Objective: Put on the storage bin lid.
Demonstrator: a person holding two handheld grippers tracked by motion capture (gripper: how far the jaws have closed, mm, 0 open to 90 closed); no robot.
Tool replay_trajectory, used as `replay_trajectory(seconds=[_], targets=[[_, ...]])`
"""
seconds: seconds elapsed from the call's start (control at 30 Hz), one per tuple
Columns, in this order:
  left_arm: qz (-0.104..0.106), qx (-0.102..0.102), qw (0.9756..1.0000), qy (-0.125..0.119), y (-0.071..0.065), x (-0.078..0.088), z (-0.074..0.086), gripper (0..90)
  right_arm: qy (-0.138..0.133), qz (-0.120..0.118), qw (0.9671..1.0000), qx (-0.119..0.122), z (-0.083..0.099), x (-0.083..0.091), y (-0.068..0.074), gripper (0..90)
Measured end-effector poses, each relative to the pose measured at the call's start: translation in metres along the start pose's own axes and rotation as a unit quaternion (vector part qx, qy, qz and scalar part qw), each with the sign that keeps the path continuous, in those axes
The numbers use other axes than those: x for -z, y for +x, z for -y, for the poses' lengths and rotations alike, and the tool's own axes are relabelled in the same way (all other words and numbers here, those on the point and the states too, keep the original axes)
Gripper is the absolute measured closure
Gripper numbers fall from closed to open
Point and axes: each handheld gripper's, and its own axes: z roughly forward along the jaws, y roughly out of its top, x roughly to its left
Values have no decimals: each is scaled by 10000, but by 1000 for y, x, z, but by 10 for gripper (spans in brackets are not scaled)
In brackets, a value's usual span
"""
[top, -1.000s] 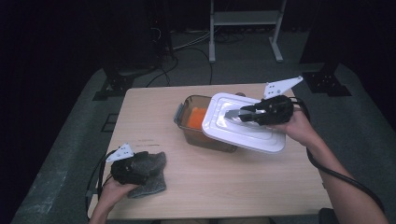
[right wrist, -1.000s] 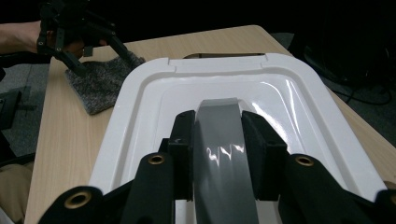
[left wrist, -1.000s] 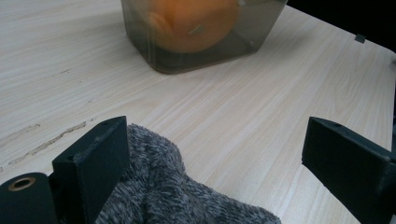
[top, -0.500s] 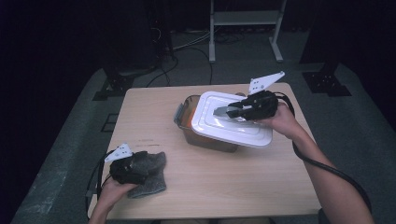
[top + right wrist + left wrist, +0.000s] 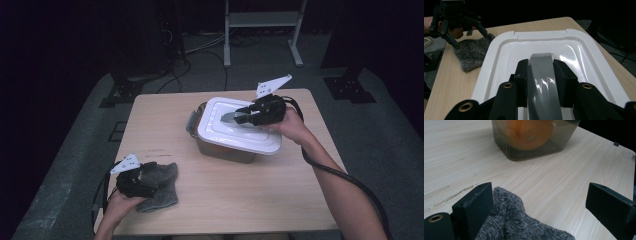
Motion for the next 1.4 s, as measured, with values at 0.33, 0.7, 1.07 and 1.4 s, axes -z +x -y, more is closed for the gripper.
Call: replay_trajectory(seconds=[0.33, 0.7, 1.07, 1.4], targets=[[15, 10, 10000, 3, 0, 0, 1, 72, 67, -99, 9999, -33, 2, -20, -9, 653], [37, 10, 10000, -14, 0, 1, 1, 73, 100, -107, 9998, -108, 1, -34, -23, 653], [33, 22, 10000, -29, 0, 2, 1, 72, 180, -166, 9996, -121, 3, -51, -30, 653], [38, 28, 10000, -23, 0, 2, 1, 73, 183, -209, 9995, -155, 6, -56, -34, 652]])
